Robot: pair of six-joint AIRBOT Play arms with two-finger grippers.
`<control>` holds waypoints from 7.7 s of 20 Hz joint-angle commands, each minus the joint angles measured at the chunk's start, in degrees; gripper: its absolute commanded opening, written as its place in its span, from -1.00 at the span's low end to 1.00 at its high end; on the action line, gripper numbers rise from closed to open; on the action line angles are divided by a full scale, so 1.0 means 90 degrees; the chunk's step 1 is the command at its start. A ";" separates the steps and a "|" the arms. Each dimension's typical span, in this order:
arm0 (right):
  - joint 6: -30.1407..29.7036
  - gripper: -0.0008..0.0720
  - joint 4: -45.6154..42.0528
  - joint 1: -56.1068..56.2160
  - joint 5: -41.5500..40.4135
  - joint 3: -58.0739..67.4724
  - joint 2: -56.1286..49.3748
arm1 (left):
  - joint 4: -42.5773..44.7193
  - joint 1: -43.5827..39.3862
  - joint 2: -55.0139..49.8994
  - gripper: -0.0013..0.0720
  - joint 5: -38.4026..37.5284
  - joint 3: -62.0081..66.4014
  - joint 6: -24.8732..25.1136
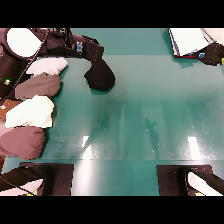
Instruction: Fold the shirts.
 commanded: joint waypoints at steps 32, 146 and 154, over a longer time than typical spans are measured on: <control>0.0007 -0.93 0.0010 0.0005 -0.0444 -0.0044 -0.0039 | 0.0495 0.0940 -0.3240 0.05 0.0692 0.0039 -0.1328; 0.0811 0.20 -0.0896 -0.0500 0.1389 0.0325 -0.2764 | -0.0636 0.3109 -0.2334 0.36 -0.2370 0.0957 0.0406; 0.0304 0.20 -0.0763 -0.1350 0.1790 -0.1877 -0.0622 | -0.0078 0.3626 0.0199 0.35 -0.2725 -0.2688 0.0457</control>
